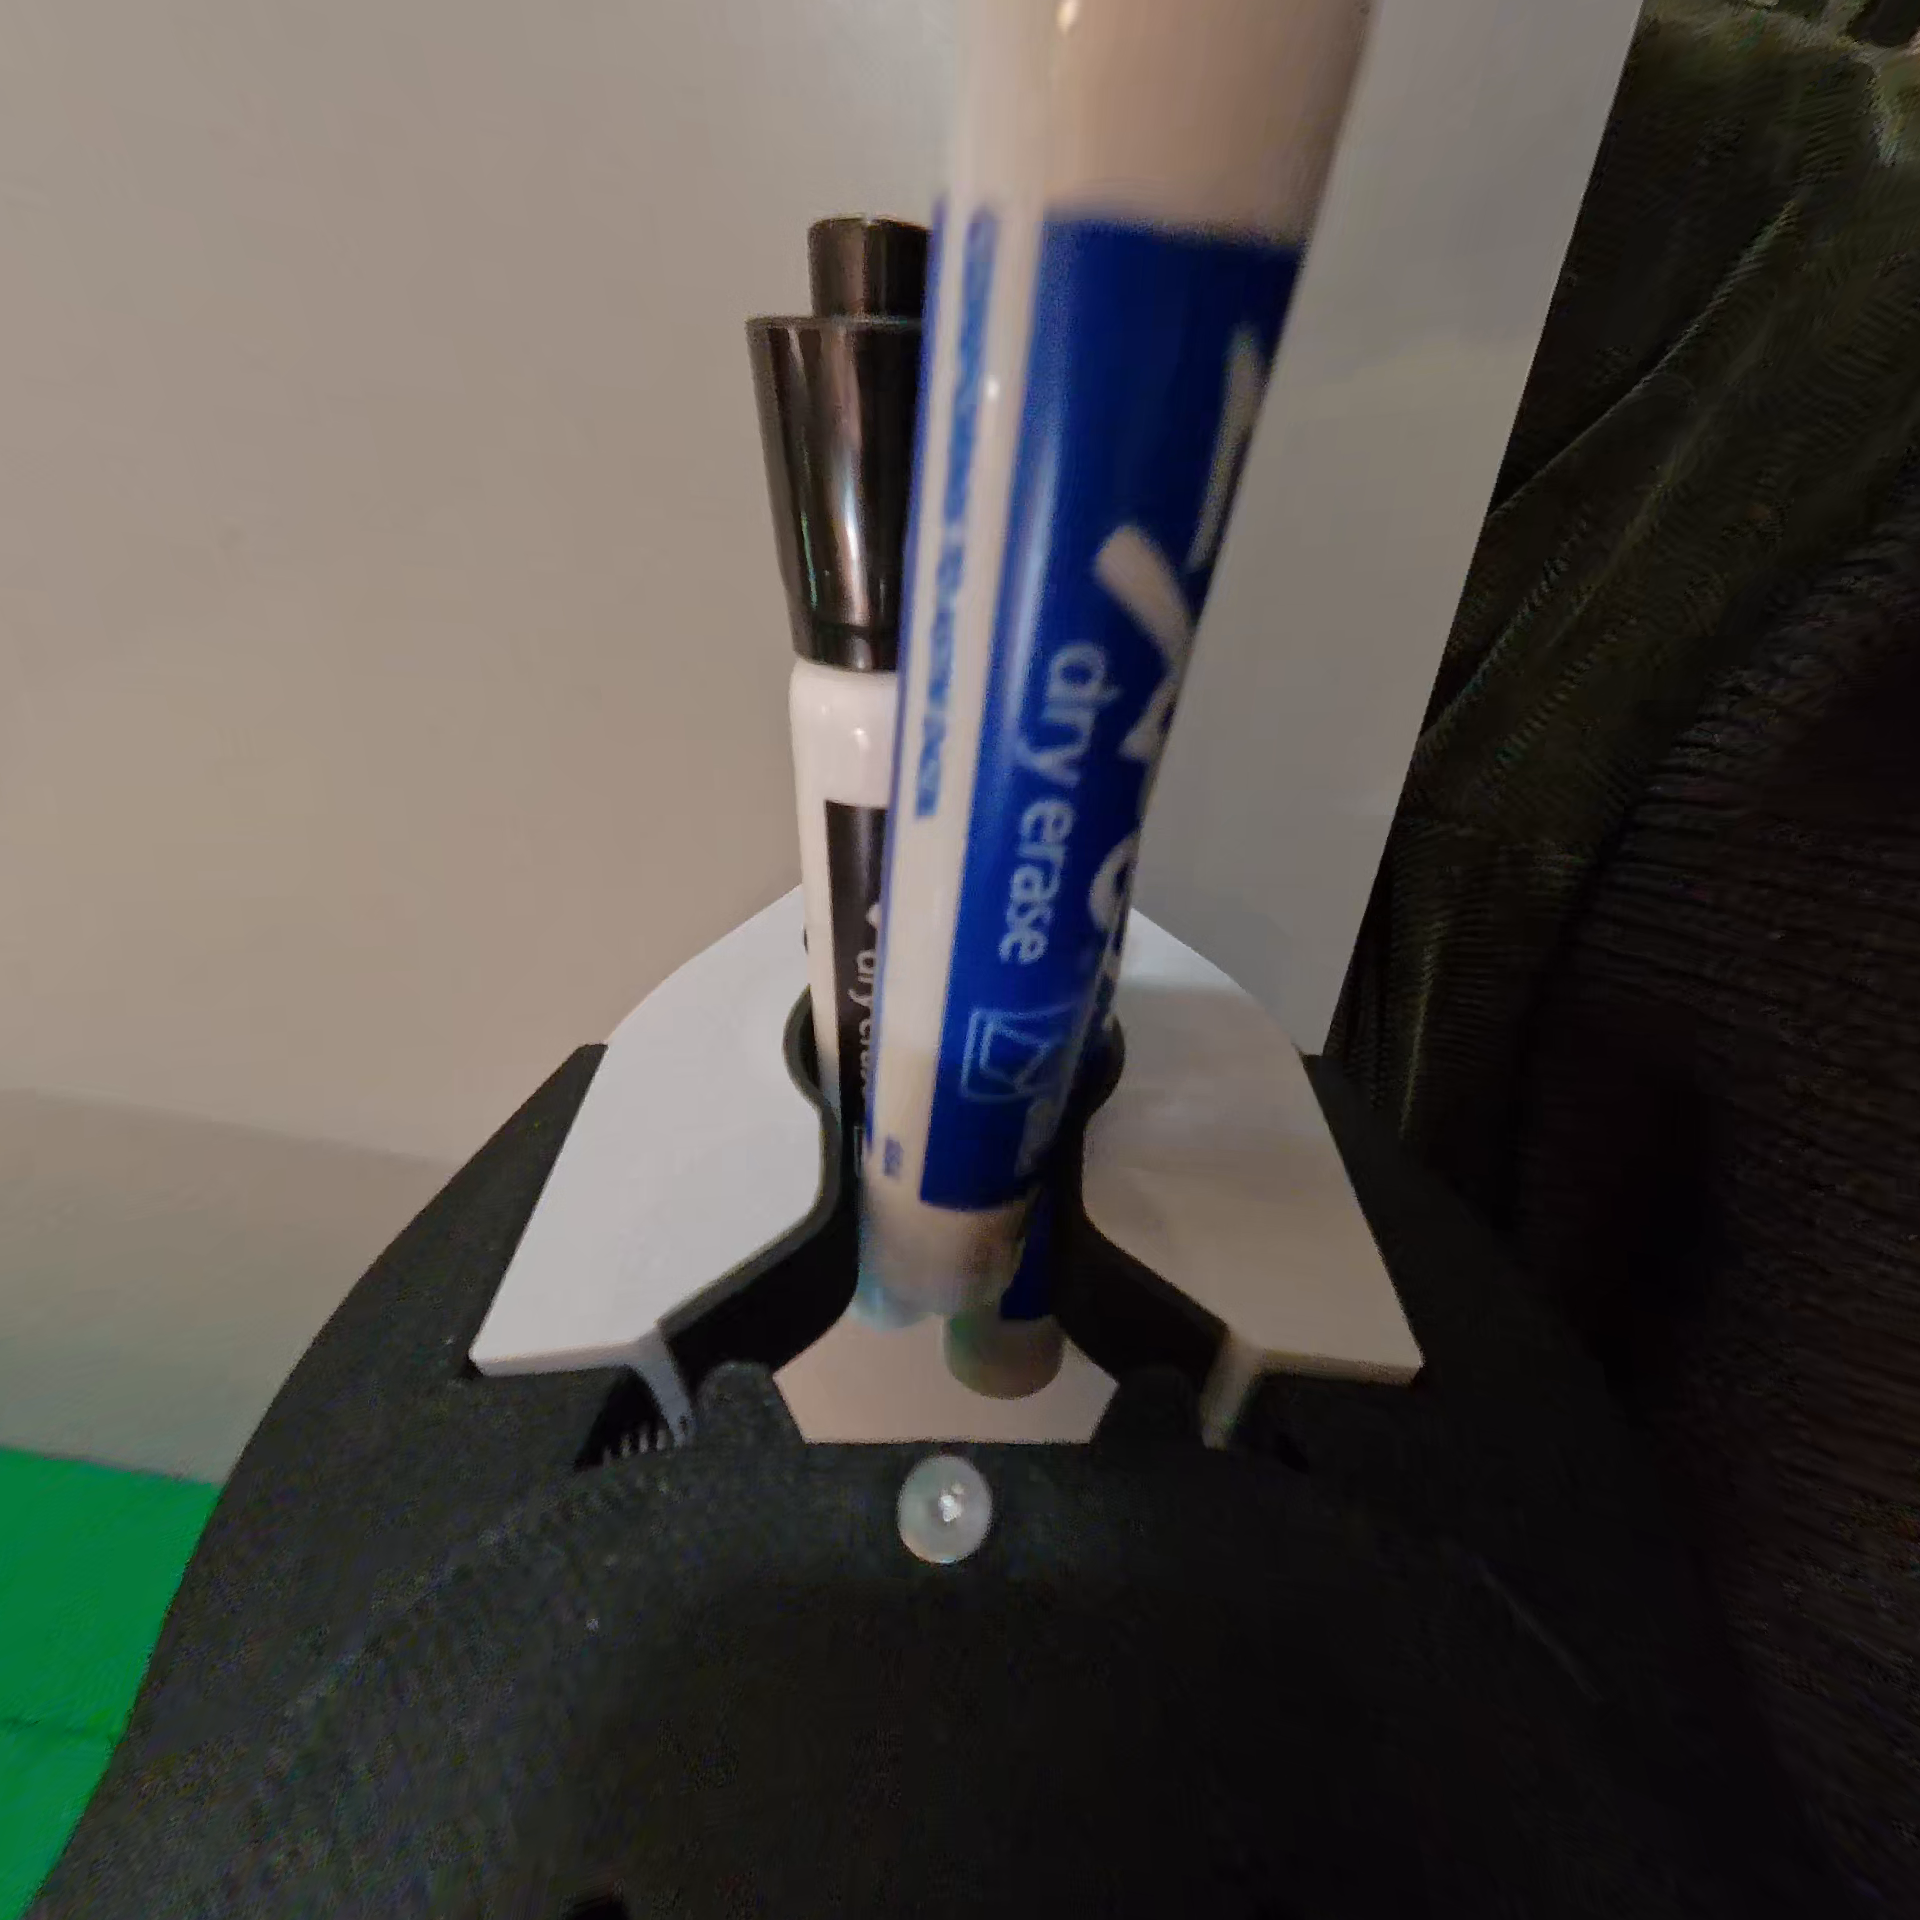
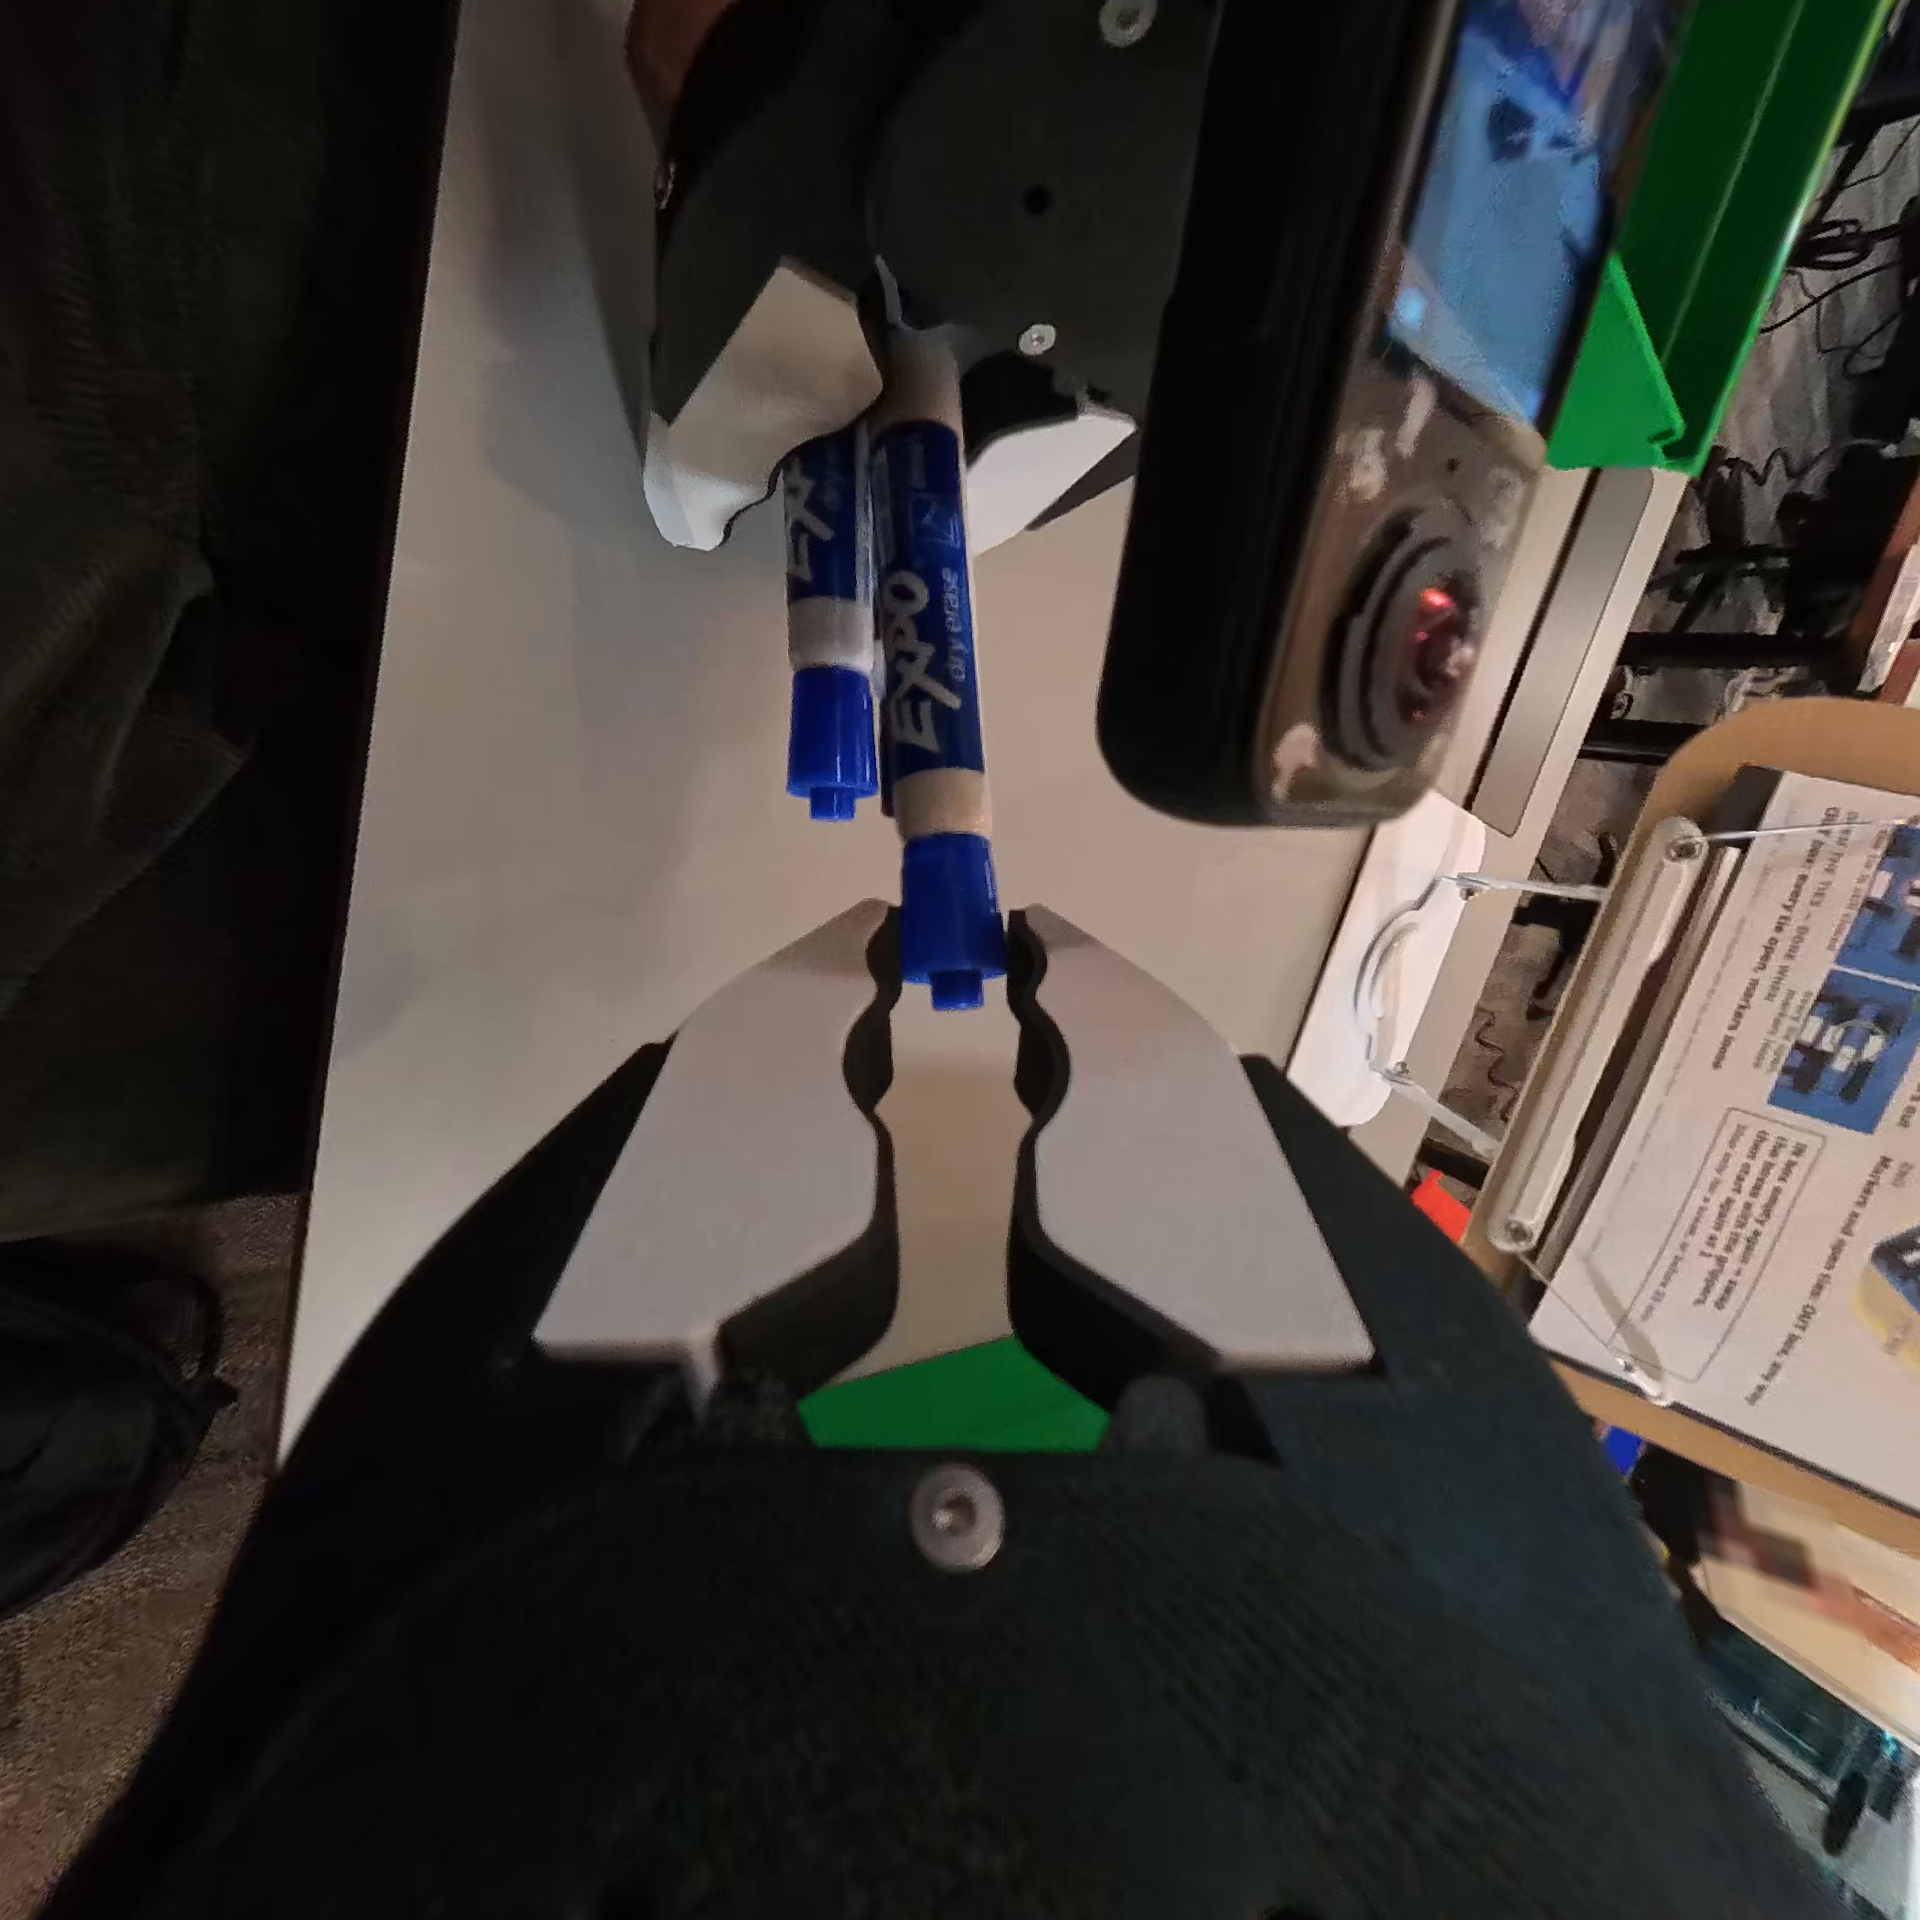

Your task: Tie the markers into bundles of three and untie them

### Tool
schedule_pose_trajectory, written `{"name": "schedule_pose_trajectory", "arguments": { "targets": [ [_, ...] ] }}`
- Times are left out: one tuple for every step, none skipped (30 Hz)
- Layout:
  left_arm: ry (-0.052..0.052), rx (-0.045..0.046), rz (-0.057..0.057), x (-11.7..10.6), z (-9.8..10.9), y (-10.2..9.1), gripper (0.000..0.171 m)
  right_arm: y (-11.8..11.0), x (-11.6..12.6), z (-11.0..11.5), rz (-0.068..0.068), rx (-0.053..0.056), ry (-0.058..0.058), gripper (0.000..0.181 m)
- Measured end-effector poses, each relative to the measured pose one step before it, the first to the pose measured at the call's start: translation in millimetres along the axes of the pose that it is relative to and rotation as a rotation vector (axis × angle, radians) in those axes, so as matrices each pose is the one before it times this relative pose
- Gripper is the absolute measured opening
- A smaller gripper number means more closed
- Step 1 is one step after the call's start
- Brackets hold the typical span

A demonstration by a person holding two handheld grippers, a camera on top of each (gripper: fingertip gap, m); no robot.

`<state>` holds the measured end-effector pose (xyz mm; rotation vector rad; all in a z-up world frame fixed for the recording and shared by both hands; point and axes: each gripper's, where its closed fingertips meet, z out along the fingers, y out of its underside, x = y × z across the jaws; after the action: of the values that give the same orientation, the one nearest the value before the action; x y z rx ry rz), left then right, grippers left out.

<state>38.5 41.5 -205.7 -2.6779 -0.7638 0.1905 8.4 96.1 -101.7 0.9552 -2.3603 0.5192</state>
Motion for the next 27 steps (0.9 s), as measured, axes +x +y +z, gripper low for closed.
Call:
{"name": "schedule_pose_trajectory", "arguments": {
  "targets": [
    [-0.0002,0.00425,-0.0009,0.79,-1.0,0.23,0.043,-2.69,-0.43,3.29,-0.0071,0.0022,-0.0046,0.02],
    [0.0017,0.00426,-0.0046,0.98,-0.95,0.4,0.044,-3.43,-0.29,3.24,-0.0065,0.0054,-0.0025,0.02],
    [0.0012,0.0014,-0.0056,0.62,-0.87,0.89,0.043,-3.78,0.55,2.97,-0.0082,0.0088,0.004,0.02],
    [-0.0045,0.00101,-0.0047,-0.34,-0.81,1.25,0.044,-3.7,0.68,2.65,-0.0066,0.0095,0.0056,0.02],
    [-0.0051,-0.00045,-0.0074,-0.94,-0.66,1.94,0.044,-2.74,0.27,2.59,-0.0024,0.0057,0.002,0.02],
    [-0.0003,-0.00496,-0.011,-0.67,-0.39,2.96,0.044,-1.22,-0.5,2.68,-0.0006,-0.0029,-0.0041,0.02],
    [-0.0019,-0.00409,-0.0114,-0.88,-0.54,3.13,0.044,-0.35,-0.35,2.59,-0.002,-0.0055,-0.0008,0.02],
    [-0.0037,-0.00467,-0.0115,-1.31,-0.75,3.39,0.044,-0.84,0.57,2.23,-0.0054,0.0016,0.0094,0.02],
    [-0.0014,-0.00639,-0.0112,-0.9,-0.99,3.66,0.044,-1.21,0.62,2.02,-0.0093,0.0096,0.0127,0.024],
    [0.0013,-0.00838,-0.01,-0.22,-1.06,4.01,0.043,-1.08,0.26,1.46,-0.0053,0.01,0.0075,0.029],
    [-0.0011,-0.00472,-0.0077,-0.38,-1.16,3.4,0.043,-1.09,0.6,1.08,0.0093,0.0114,0.004,0.031],
    [0.0017,-0.00467,-0.01,0.09,-1.32,3.03,0.043,-1.55,0.17,0.68,0.0215,0.0166,-0.0057,0.036],
    [0.0032,-0.00394,-0.011,0.17,-1.31,2.78,0.043,-2.15,0.48,0.33,0.0309,0.0238,-0.0065,0.039],
    [0.001,-0.00723,-0.0093,-0.52,-1.39,2.76,0.044,-1.71,0.6,0.19,0.0353,0.0259,-0.0062,0.04],
    [-0.0041,-0.01116,-0.0067,-1.69,-1.34,3.26,0.043,-1.22,1.21,0.06,0.0407,0.0274,-0.0015,0.041],
    [-0.0032,-0.01623,-0.0049,-2.11,-1.06,3.64,0.043,-1.04,3.05,-0.25,0.0513,0.0327,0.0109,0.041],
    [0.0026,-0.02195,-0.0043,-1.93,-0.83,4.39,0.044,-1.97,5.9,-0.92,0.0732,0.047,0.0286,0.039],
    [0.0064,-0.02393,-0.0014,-1.95,-0.63,4.59,0.044,-2.81,7.16,-1.74,0.101,0.0623,0.0325,0.035],
    [0.0106,-0.02822,0.006,-2.07,-0.46,4.89,0.044,-2.08,7.76,-2.73,0.1201,0.0665,0.0304,0.033],
    [0.0085,-0.02796,0.018,-2.77,-0.72,4.34,0.044,-1.15,8.22,-3.35,0.1266,0.0646,0.0278,0.029],
    [0.0034,-0.02163,0.0262,-3.62,-1.52,3.28,0.044,-0.12,9.2,-3.6,0.12,0.0568,0.0311,0.023],
    [0.0115,-0.01785,0.025,-2.6,-2.3,2.03,0.044,2.43,11.74,-3.41,0.1131,0.0415,0.0515,0.016],
    [0.0334,-0.01673,0.0487,1.4,-2.35,1.16,0.044,5.68,12.99,-2.54,0.1032,0.0249,0.0676,0.004],
    [0.043,-0.0137,0.0746,5.13,-1.61,1.55,0.044,8.73,13.24,-1.55,0.0965,0.0134,0.081,0.0],
    [0.0318,-0.01617,0.0374,3.2,-0.88,1.06,0.045,11.07,9.46,-0.31,0.0955,0.0021,0.0664,0.0],
    [0.0097,-0.01482,-0.0108,-1.84,-0.99,-1.12,0.045,11.31,4.81,0.03,0.0935,-0.0052,0.0396,0.0],
    [-0.0094,-0.01078,-0.0252,-5.73,-0.84,-1.87,0.044,8.11,2.57,-0.19,0.0826,-0.0015,0.0315,0.0]
  ]
}}
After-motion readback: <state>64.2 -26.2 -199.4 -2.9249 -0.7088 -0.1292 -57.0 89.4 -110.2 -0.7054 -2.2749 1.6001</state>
